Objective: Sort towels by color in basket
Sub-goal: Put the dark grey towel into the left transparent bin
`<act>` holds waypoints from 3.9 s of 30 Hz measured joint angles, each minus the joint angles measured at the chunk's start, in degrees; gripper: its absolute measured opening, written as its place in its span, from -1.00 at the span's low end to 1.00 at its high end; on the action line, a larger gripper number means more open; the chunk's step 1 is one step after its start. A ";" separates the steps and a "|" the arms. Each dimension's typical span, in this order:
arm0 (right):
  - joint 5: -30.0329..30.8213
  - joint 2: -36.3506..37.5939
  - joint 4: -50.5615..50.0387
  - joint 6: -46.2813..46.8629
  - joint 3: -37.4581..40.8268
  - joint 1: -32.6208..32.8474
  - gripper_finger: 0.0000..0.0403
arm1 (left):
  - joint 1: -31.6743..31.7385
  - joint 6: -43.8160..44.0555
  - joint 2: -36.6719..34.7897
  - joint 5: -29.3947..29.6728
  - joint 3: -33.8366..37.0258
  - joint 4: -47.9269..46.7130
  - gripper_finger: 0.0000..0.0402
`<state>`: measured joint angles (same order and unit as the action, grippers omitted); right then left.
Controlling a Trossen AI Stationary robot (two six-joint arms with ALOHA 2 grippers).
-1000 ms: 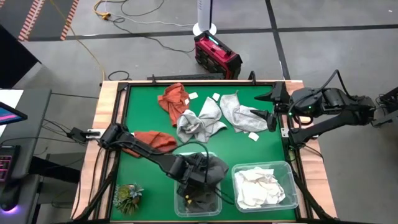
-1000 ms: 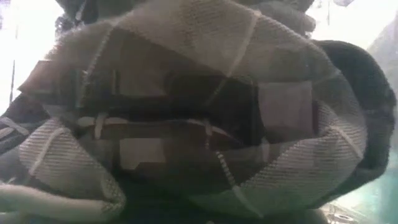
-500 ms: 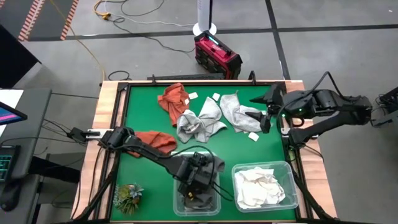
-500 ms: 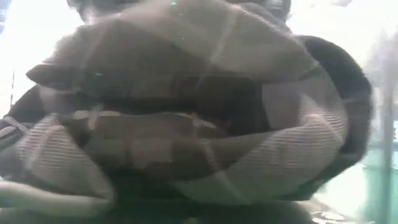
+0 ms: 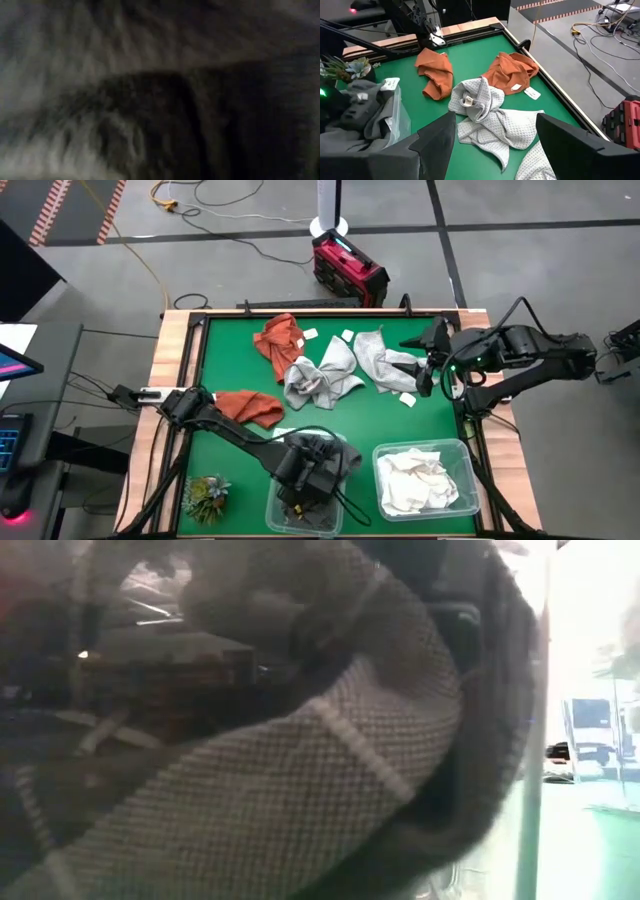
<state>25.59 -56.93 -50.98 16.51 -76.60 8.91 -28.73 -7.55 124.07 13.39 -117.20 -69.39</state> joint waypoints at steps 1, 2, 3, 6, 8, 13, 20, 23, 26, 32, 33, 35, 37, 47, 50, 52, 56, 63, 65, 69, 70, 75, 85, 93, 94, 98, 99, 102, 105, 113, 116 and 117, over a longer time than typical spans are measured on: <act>0.01 0.00 0.00 0.00 0.00 0.00 0.52 | 0.00 0.09 -0.05 -0.03 -1.71 -1.58 -0.28; -0.01 0.00 0.00 0.00 0.00 0.00 0.52 | 0.00 0.10 -0.07 -0.01 -3.43 -3.09 -0.26; -0.01 0.00 0.00 0.00 0.00 0.00 0.52 | 0.00 0.12 -0.07 0.00 -5.05 -4.43 -0.25; -0.01 0.02 0.00 0.00 0.00 0.00 0.52 | -0.10 0.42 -0.07 0.04 -9.73 -6.95 -0.24; -0.01 0.02 0.00 0.00 0.00 0.00 0.52 | -0.15 0.54 -0.20 -0.03 -12.17 -8.35 -0.25; -0.01 0.02 0.00 0.01 0.00 0.00 0.52 | 0.04 -1.51 -0.28 -0.55 -17.77 -12.88 -0.26; -0.01 0.04 -0.21 0.02 0.02 0.00 0.52 | 1.56 0.86 -0.79 -15.04 -16.66 -9.58 -0.26; -0.01 0.04 -0.58 0.00 0.03 0.00 0.52 | 0.50 -1.95 -0.19 -25.61 -16.55 -7.77 -0.26; -0.01 0.04 -0.76 0.00 0.04 0.00 0.52 | -0.83 -4.21 -0.32 -24.89 -16.54 -7.33 -0.26; -0.01 0.04 -0.96 0.04 0.04 0.13 0.52 | -1.33 -6.38 -0.37 -21.28 -7.69 -3.17 -0.26; -0.01 0.04 -0.96 0.04 0.04 0.13 0.52 | -1.11 -6.24 -0.37 -20.49 -5.31 -2.20 -0.26; -0.01 0.04 -0.92 0.04 0.04 0.13 0.52 | -0.45 -5.58 -0.33 -17.16 -0.62 -0.56 -0.26; -0.01 0.04 -0.91 0.04 0.04 0.11 0.52 | 0.57 -5.54 -0.33 -15.97 3.25 2.19 -0.26; -0.01 0.04 -0.90 0.11 0.04 0.09 0.52 | 2.49 -4.37 -0.50 -15.13 5.22 8.64 -0.26; -0.01 0.04 -0.90 0.11 0.04 0.09 0.52 | 2.43 -1.29 -0.65 -12.44 2.77 9.02 -0.26; -0.01 0.04 -0.87 0.11 0.04 0.09 0.52 | 2.11 5.51 -0.81 -6.11 2.56 10.65 -0.26; -0.01 -0.02 -0.87 0.13 0.04 0.11 0.52 | 3.50 14.11 0.44 -5.46 2.73 10.99 -0.26; -0.03 -0.07 -0.87 0.04 0.04 0.35 0.52 | 3.16 6.62 0.59 -8.69 1.56 6.67 -0.25; -0.03 -0.07 -0.85 0.04 0.04 0.33 0.52 | 2.85 5.12 0.56 -8.77 0.60 6.18 -0.20; -0.01 -0.07 -0.84 0.04 0.04 0.33 0.52 | 2.45 3.70 0.52 -8.83 -3.31 4.19 -0.01; -0.01 -0.07 -0.82 0.06 0.04 0.33 0.52 | 2.43 3.69 0.52 -8.86 -4.94 3.19 0.04; -0.02 -0.07 -0.79 0.09 0.04 0.33 0.52 | 2.29 1.89 0.46 -9.36 -13.50 -4.40 0.19; -0.01 -0.07 -0.83 0.07 0.04 0.34 0.52 | 3.88 -2.71 -1.68 -1.05 -16.89 -6.11 0.19; -0.01 -0.09 -0.83 0.07 0.04 0.35 0.52 | 7.90 -8.95 -1.20 -0.53 -13.99 2.60 0.19; -0.01 -0.09 -0.83 0.06 0.04 0.35 0.52 | 8.42 -9.44 -1.20 -0.82 -13.86 3.54 0.19; -0.01 -0.09 -0.83 -0.31 0.04 0.35 0.52 | 11.42 -9.79 -1.20 -5.32 -13.57 4.60 0.19; -0.01 -0.09 -0.83 -0.36 0.04 0.35 0.52 | 12.20 -9.63 -1.29 -6.74 -12.73 5.84 0.19; -0.01 -0.09 -0.83 -0.86 0.04 0.35 0.52 | 14.23 -8.27 -1.08 -11.14 -10.65 7.48 0.19; -0.01 -0.09 -0.85 -1.11 0.04 0.35 0.52 | 15.43 -6.63 -0.92 -14.49 -10.57 9.47 0.19; -0.01 -0.09 -0.79 -1.55 0.04 0.35 0.52 | 15.21 -8.79 -0.53 -14.69 -10.69 10.95 -0.28; -0.01 -0.09 -0.81 -1.53 0.04 0.35 0.52 | 14.74 -9.95 0.47 -14.67 -10.63 9.47 -0.65; -0.01 -0.09 -0.82 -1.53 0.04 0.41 0.52 | 14.58 -10.27 1.05 -14.63 -10.61 9.25 -0.80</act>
<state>25.58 -57.01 -51.81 14.98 -76.55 9.32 -14.15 -17.82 125.12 -1.24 -127.81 -60.14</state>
